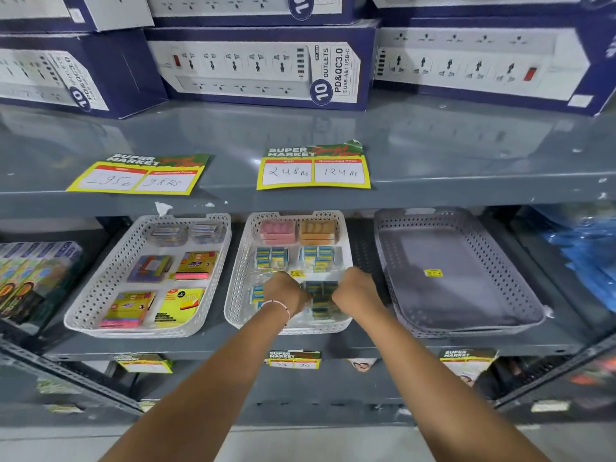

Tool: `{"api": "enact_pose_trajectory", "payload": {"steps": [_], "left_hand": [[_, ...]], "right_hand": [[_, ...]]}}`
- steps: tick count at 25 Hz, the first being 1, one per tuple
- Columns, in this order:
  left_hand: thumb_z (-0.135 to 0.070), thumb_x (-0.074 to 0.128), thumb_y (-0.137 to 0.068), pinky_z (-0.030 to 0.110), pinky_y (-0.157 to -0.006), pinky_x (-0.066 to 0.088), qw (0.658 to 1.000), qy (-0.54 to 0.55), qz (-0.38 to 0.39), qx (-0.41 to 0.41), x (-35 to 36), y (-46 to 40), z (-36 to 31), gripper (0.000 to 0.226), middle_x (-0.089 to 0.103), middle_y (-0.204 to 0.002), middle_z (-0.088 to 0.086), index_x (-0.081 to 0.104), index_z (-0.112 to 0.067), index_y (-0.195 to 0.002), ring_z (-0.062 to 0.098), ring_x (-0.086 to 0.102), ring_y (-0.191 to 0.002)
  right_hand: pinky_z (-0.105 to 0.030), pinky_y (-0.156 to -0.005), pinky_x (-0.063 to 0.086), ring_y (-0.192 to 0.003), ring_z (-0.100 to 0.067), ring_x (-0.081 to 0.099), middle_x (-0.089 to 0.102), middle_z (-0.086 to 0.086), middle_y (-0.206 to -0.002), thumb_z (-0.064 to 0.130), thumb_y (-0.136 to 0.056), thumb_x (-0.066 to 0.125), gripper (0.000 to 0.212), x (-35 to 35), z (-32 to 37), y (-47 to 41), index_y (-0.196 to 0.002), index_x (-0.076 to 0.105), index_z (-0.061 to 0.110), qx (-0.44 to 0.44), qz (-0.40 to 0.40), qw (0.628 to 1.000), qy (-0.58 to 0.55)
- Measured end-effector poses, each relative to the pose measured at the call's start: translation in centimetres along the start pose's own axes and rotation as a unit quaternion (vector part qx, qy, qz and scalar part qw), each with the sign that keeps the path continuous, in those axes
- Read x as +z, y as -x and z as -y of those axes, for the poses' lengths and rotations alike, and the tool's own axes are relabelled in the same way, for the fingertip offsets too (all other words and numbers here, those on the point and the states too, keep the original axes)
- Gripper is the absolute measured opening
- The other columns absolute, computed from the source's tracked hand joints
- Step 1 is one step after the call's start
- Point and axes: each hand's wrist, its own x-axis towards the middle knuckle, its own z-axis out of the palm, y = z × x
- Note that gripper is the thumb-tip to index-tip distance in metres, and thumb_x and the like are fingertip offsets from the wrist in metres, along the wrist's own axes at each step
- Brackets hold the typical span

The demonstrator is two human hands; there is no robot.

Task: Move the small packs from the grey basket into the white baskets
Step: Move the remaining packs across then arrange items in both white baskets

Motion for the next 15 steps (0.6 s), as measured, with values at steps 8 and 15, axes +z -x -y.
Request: {"api": "enact_pose_trajectory", "payload": {"steps": [8, 15], "left_hand": [[-0.019, 0.073, -0.078, 0.025, -0.062, 0.052, 0.987, -0.157, -0.011, -0.005, 1.4, -0.3, -0.2, 0.024, 0.071, -0.094, 0.01, 0.065, -0.003, -0.094, 0.025, 0.069, -0.088], [-0.008, 0.051, -0.086, 0.033, -0.061, 0.05, 0.995, 0.039, 0.079, -0.044, 1.2, -0.9, 0.2, 0.021, 0.068, -0.1, 0.029, 0.066, 0.001, -0.097, 0.039, 0.069, -0.089]], "right_hand": [[-0.03, -0.072, 0.049, -0.101, -0.03, 0.063, 0.065, -0.016, -0.111, 0.002, -0.085, 0.057, 0.024, 1.2, 0.9, 0.0, -0.109, 0.059, 0.002, -0.012, 0.009, 0.997, 0.077], [-0.024, -0.058, 0.04, -0.069, -0.02, 0.052, 0.06, -0.011, -0.093, 0.014, -0.086, 0.049, 0.012, 1.0, 1.3, -0.6, -0.093, 0.056, 0.009, -0.002, 0.085, 0.996, 0.004]]}}
